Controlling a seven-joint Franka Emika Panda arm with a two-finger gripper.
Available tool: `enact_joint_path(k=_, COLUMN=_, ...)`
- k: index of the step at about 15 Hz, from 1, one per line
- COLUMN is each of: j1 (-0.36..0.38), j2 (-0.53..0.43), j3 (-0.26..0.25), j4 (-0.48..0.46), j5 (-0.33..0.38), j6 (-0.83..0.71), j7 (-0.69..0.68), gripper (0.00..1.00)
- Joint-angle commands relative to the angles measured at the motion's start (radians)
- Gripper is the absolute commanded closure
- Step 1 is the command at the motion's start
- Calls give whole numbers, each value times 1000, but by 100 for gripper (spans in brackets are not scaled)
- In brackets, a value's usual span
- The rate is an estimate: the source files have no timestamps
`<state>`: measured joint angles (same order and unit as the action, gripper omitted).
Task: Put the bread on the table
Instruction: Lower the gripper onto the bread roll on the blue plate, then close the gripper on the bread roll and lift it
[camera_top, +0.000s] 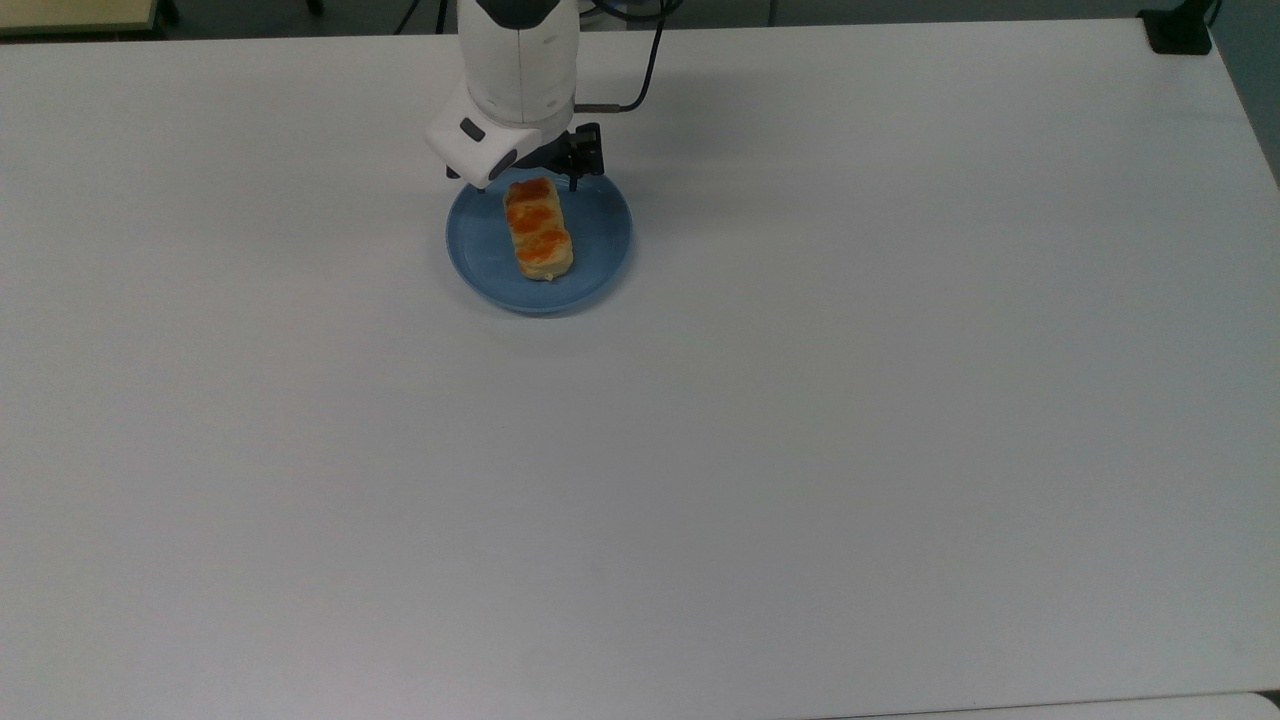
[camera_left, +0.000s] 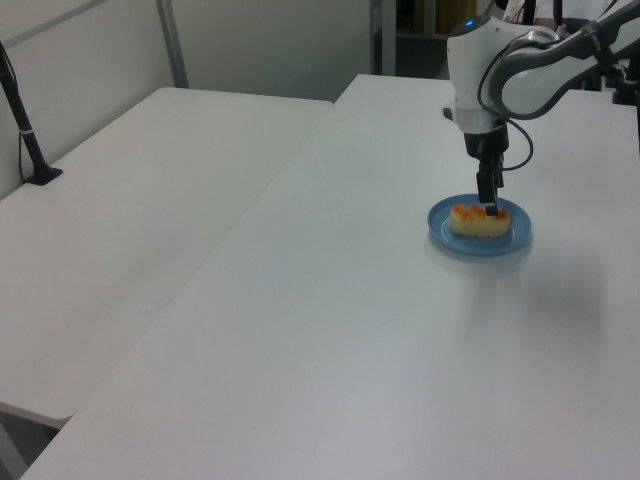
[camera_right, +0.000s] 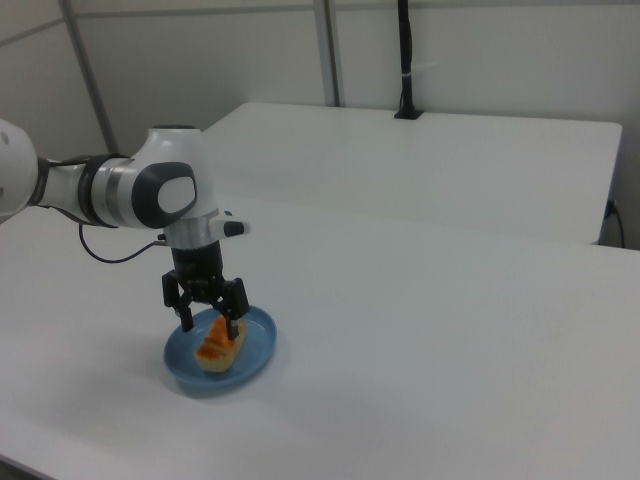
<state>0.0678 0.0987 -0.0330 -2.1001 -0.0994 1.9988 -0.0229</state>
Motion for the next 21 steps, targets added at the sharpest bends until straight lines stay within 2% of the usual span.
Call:
enact_joint_path(k=1, j1=-19, j2=28, j3=-4, j4=-20, j5=-10, j6=79, j7=-20, gripper=0)
enact_joint_path(k=2, j1=-19, j2=42, j3=-2, j4=-21, j5=-10, j6=115, j7=-14, gripper=10)
enact_joint_path(k=5, j1=-16, j2=62, j3=1, j4=-21, j5=-8, j6=121, j7=-11, gripper=24)
enact_joint_path(k=7, j1=-13, j2=56, j3=4, j4=-21, j5=-5, j6=114, j7=-9, gripper=44)
enact_joint_path(k=8, j1=-10, j2=52, j3=4, j4=-20, j5=-2, j6=107, j7=-8, gripper=59)
enact_joint_path(k=12, j1=-8, j2=23, j3=4, j4=15, j5=6, j6=16, j7=-8, gripper=79)
enact_joint_path(k=17, j1=-34, j2=25, j3=-2, j4=150, j5=7, j6=-98, j7=-22, gripper=79)
enact_joint_path(k=21, j1=-140, j2=84, j3=-5, j4=248, j5=3, j6=-104, j7=-168, gripper=79)
